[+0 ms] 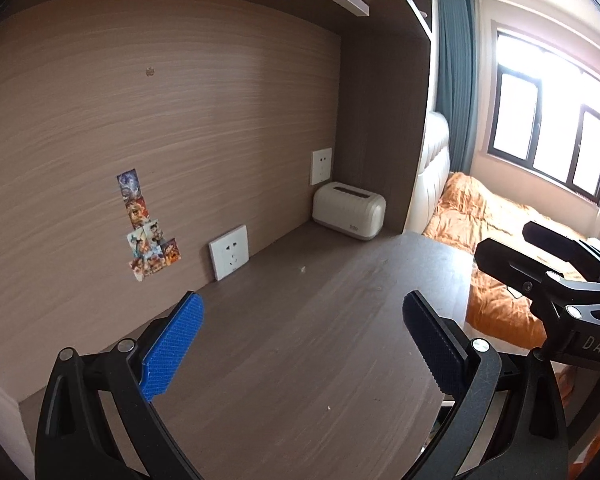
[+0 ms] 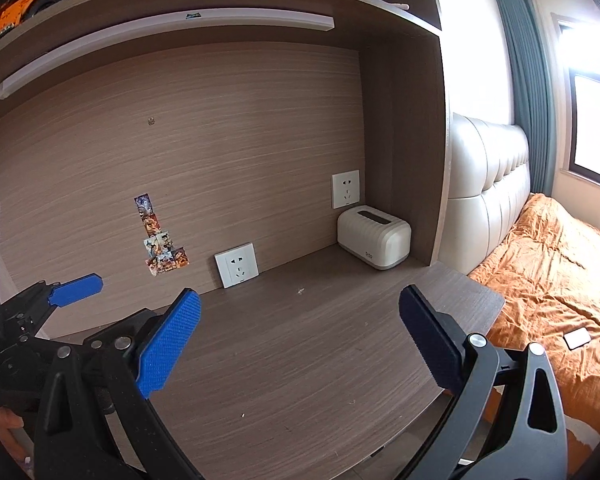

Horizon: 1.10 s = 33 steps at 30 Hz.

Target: Collect trash

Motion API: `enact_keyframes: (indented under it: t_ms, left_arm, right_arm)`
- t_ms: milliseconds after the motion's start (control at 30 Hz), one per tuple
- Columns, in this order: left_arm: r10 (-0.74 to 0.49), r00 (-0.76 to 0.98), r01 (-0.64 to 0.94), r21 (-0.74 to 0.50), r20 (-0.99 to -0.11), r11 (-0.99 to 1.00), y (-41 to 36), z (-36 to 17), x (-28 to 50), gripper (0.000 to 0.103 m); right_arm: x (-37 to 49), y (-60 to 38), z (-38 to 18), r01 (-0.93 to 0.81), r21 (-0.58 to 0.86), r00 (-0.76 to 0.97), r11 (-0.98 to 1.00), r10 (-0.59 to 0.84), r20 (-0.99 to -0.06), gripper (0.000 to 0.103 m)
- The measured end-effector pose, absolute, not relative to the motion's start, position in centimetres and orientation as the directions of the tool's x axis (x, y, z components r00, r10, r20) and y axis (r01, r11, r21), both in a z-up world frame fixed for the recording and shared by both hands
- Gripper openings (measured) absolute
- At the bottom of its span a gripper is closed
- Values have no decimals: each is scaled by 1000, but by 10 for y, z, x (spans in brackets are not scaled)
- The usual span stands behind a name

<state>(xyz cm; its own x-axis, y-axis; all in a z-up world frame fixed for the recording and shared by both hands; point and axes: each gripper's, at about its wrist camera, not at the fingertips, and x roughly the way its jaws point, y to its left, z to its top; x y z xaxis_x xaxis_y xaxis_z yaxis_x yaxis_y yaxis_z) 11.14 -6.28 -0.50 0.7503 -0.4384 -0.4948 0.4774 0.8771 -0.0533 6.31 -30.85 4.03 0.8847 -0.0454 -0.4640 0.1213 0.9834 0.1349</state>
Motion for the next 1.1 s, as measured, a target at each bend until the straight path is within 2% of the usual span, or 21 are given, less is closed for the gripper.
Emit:
enact_keyframes:
  t_ms: [333,1100]
  left_arm:
    - [-405,770,425,-77,-494,902,-38,-9,126,98]
    - [-434,738,467,-74,-517,881,-28,-27,169,98]
  right_arm:
    - [73,-287,40,122,106,878,987,-58,-476,99]
    - [113,-264,28,175,60,842,983,-118,-526,99]
